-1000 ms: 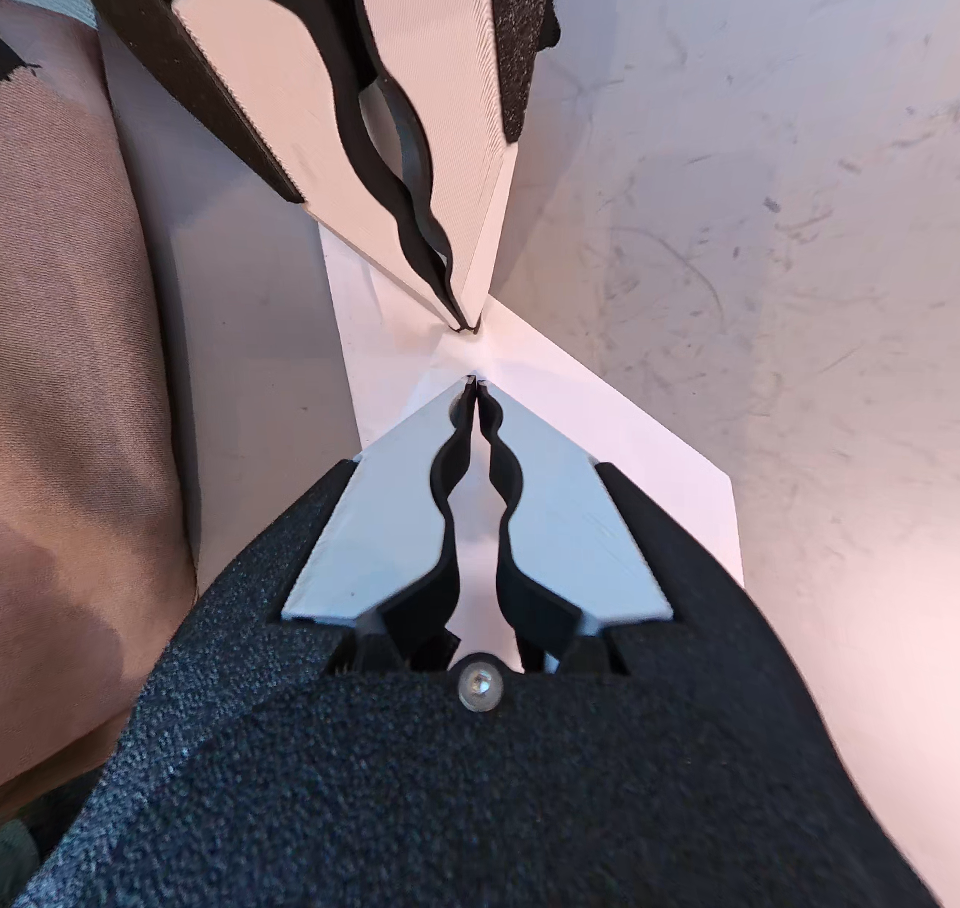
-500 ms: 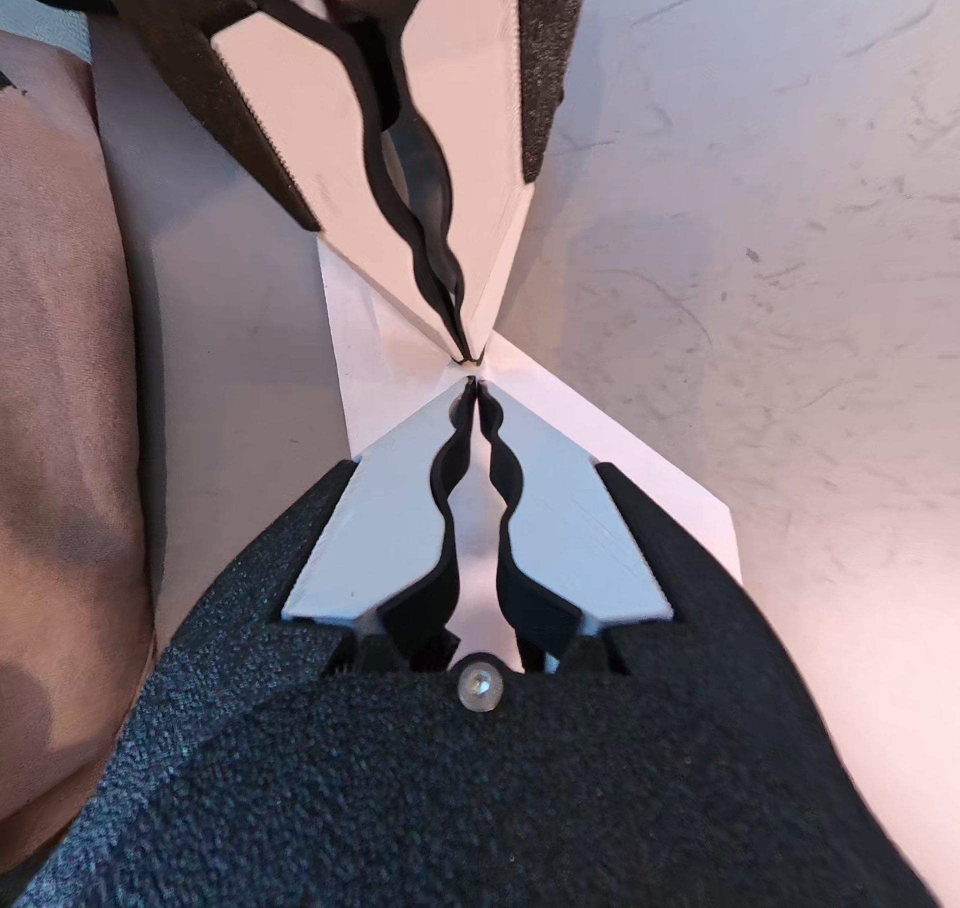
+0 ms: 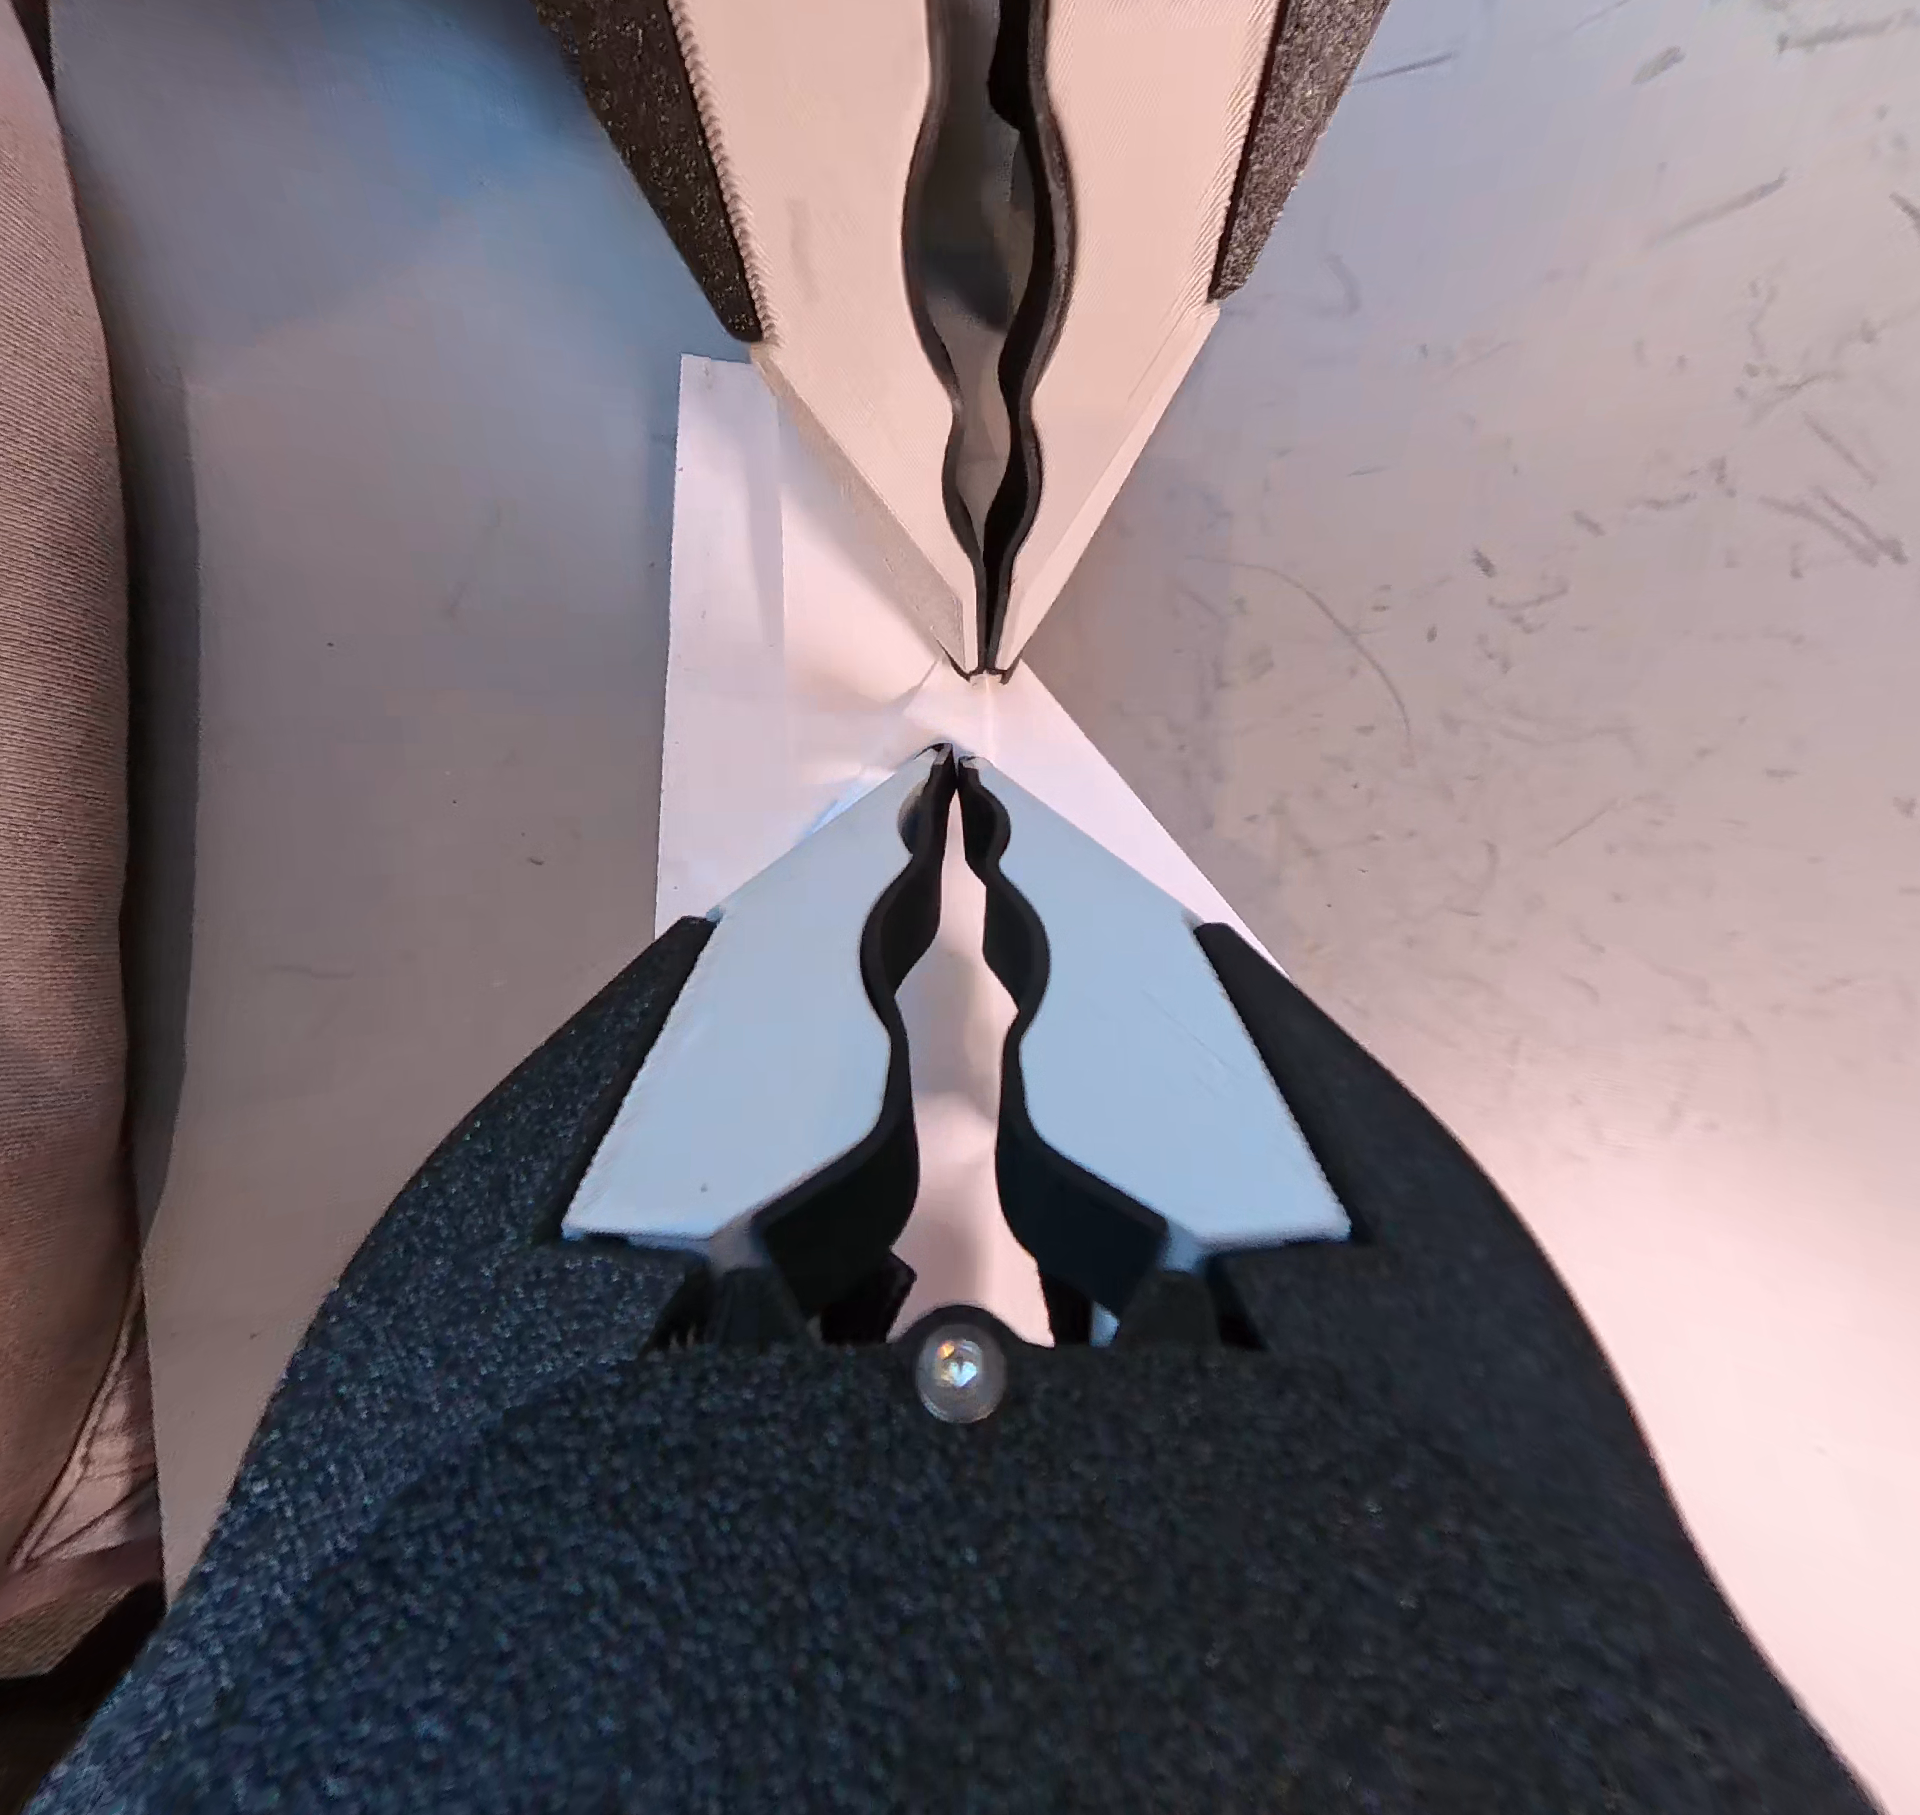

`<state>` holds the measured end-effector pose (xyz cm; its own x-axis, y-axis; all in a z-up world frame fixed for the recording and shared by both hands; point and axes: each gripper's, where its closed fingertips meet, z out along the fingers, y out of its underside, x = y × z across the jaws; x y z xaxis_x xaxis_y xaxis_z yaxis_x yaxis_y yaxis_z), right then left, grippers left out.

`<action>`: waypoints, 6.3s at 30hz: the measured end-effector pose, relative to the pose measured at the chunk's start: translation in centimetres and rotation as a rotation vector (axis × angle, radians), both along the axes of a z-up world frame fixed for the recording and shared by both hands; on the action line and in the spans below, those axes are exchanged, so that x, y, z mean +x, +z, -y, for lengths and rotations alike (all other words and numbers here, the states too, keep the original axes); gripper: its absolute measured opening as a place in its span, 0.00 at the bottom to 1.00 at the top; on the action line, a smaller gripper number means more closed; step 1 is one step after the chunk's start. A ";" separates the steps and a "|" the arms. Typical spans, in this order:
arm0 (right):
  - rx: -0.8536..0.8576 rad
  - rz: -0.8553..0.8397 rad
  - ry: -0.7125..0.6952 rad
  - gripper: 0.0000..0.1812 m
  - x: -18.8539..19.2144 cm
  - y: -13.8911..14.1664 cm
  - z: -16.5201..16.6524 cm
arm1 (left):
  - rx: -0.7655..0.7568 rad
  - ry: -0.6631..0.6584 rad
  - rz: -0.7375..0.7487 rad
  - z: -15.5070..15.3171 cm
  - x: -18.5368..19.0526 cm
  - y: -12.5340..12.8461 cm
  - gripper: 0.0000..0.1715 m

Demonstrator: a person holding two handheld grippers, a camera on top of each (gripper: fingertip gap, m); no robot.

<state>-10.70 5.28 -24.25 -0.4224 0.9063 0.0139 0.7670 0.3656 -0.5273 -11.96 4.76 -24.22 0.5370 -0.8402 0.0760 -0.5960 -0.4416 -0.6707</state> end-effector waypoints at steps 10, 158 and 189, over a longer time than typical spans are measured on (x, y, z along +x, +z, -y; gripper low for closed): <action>-0.120 -0.054 -0.094 0.06 -0.5 0.4 -0.4 | 0.037 0.002 -0.038 0.0 0.0 0.0 0.00; -0.251 -0.021 -0.169 0.04 7.9 2.1 -4.4 | -0.174 -0.126 -0.026 -0.6 5.1 0.0 0.00; -0.142 0.011 -0.119 0.12 7.6 0.1 -3.5 | 0.199 -0.166 -0.171 4.0 5.7 0.3 0.03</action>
